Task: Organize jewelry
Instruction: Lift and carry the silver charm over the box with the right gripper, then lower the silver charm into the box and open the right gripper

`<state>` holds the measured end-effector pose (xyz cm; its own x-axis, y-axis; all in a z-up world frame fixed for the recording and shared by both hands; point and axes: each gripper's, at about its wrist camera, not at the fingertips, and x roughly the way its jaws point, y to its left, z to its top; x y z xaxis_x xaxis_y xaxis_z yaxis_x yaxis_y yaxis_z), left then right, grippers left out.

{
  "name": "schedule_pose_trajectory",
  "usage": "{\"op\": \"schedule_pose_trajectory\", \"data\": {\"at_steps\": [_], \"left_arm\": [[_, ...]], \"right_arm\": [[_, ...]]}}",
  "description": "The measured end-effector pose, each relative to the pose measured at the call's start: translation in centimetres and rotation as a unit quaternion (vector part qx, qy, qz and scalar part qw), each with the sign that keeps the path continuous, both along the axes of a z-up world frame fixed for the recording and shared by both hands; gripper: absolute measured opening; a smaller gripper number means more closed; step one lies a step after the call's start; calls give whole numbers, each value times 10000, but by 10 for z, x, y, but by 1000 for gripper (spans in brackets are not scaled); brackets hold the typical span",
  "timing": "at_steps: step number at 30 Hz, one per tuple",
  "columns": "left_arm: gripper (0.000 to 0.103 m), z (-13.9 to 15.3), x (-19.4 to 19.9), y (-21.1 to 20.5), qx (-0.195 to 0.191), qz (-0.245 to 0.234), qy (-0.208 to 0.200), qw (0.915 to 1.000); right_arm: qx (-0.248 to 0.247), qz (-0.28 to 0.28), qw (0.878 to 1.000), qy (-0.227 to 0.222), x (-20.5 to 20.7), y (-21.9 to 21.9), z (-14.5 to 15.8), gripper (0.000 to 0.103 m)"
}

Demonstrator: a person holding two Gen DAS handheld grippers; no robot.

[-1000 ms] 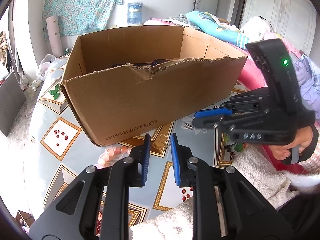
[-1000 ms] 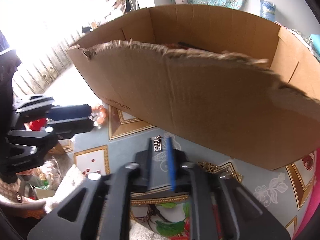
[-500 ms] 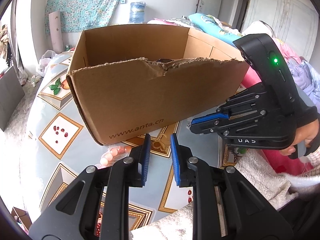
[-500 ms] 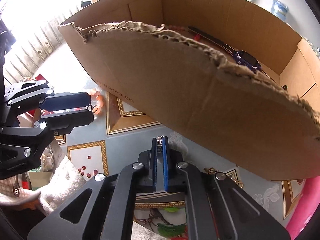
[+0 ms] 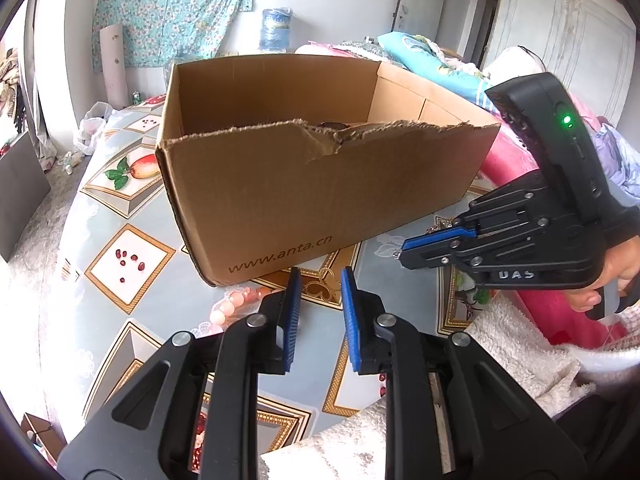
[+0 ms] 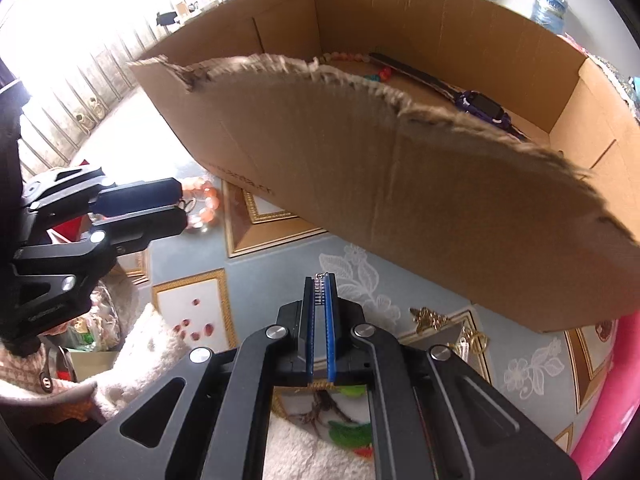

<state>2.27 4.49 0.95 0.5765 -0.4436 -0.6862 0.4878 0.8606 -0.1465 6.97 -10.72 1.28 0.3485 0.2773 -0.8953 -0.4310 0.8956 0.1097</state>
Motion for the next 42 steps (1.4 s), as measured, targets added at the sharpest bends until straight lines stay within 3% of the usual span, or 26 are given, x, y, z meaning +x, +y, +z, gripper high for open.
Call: {"op": "schedule_pose_trajectory", "data": {"at_steps": [5, 9, 14, 18, 22, 24, 28, 32, 34, 36, 42], "left_arm": [[19, 20, -11, 4, -114, -68, -244, 9996], [19, 50, -22, 9, -378, -178, -530, 9977], [19, 93, -11, 6, -554, -422, -899, 9935], [19, 105, 31, -13, -187, -569, -773, 9952], [19, 91, 105, -40, 229, -612, 102, 9978], [19, 77, 138, -51, 431, -546, 570, 9959], [19, 51, 181, -61, 607, -379, 1312, 9888], [19, 31, 205, -61, 726, -60, 1819, 9806], [28, 26, 208, -60, 728, 31, 1910, 9789], [31, 25, 208, -60, 698, 55, 1918, 9789], [31, 26, 205, -55, 616, 178, 1821, 9812]], "right_arm": [[382, 89, 9988, -281, -19, -6, 37, 5], [674, 320, 9908, -1129, -38, -5, 94, 5], [926, 328, 9822, -1603, -16, -19, 136, 5], [1137, 102, 9899, -842, 52, -37, 129, 5], [999, -113, 9949, 95, 115, -38, 90, 5], [899, -211, 9940, 578, 141, -39, 67, 5], [720, -388, 9908, 1075, 168, -37, 31, 5], [913, -541, 9855, 1326, 182, -44, 17, 6], [1011, -601, 9836, 1365, 188, -48, 13, 7], [1200, -651, 9801, 1438, 187, -53, 13, 7], [1453, -630, 9815, 1075, 184, -59, 26, 9]]}}
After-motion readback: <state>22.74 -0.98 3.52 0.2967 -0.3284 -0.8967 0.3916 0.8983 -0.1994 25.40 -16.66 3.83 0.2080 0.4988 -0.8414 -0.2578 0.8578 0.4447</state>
